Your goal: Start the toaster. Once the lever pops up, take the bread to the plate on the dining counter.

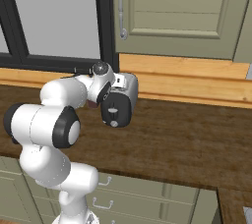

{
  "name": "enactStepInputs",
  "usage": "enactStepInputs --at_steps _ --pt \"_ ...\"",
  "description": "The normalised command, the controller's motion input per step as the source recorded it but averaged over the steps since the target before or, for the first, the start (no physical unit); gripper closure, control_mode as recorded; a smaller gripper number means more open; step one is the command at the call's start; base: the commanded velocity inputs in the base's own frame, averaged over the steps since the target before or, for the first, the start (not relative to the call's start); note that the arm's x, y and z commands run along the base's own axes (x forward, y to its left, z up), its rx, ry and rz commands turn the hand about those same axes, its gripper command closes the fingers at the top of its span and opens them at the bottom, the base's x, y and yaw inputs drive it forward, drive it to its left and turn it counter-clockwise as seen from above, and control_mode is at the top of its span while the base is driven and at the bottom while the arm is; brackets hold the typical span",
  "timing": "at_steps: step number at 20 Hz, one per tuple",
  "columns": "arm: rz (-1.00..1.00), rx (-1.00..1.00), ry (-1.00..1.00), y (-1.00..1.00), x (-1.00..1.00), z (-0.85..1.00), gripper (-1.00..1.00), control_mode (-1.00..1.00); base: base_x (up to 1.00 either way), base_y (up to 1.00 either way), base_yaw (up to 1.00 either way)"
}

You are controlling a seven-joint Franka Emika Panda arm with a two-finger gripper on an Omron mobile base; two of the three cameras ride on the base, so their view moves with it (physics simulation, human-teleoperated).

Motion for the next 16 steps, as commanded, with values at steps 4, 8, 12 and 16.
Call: enactStepInputs --at_steps 4,8,12,16 --pt "0.0 0.0 0.0 0.0 0.0 0.0 -1.0 -1.0 0.0 0.0 0.0" --pt "0.0 0.0 0.0 0.0 0.0 0.0 -1.0 -1.0 0.0 0.0 0.0" --pt "0.0 0.0 0.0 0.0 0.0 0.0 -1.0 -1.0 0.0 0.0 0.0" --pt "0.0 0.0 0.0 0.0 0.0 0.0 -1.0 -1.0 0.0 0.0 0.0"
